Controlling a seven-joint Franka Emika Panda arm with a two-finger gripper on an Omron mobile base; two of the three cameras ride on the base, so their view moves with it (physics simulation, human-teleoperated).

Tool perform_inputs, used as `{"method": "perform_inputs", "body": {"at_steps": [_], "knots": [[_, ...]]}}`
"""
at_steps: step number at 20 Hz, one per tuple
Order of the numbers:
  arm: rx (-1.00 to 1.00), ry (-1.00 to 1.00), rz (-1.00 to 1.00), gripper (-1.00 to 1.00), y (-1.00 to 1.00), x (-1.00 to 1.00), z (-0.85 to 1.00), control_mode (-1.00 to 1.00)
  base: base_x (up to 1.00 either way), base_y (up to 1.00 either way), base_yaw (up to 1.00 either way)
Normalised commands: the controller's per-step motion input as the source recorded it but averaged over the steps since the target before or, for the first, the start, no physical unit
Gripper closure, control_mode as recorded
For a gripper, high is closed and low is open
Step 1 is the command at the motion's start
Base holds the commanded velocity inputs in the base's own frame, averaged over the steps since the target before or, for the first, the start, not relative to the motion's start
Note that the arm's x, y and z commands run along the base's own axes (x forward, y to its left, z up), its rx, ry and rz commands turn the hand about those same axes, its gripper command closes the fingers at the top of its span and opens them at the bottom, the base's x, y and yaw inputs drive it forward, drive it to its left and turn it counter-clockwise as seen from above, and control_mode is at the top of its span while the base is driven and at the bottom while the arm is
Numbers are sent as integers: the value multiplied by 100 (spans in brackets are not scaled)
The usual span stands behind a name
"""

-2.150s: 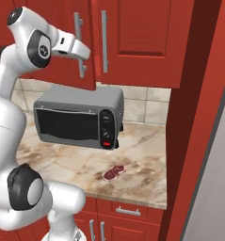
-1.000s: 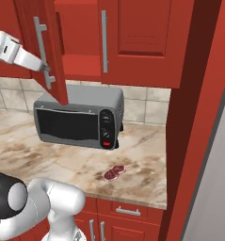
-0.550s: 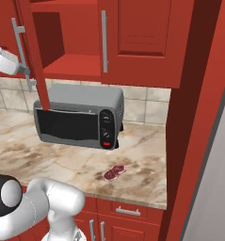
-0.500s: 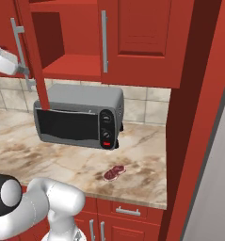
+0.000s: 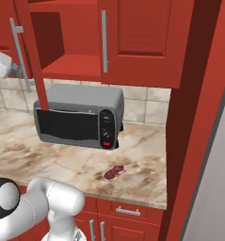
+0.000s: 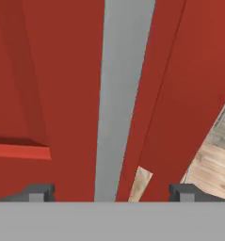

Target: Retrieve the tupperware from the cabinet, then place the raw meat into the tupperware to avoid contamination.

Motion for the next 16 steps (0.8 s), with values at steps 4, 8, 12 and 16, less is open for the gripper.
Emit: {"method": "perform_inputs", "body": {"at_steps": [4,8,12,16], "knots": [[3,-6,-2,-100,-7,-68,0,-100,0,0,0],[10,-6,0,-100,-41,-67,0,-100,0,0,0],[24,-6,0,-100,-64,-65,0,-100,0,0,0],[32,-6,3,-100,-60,-49,0,-100,0,0,0]]}}
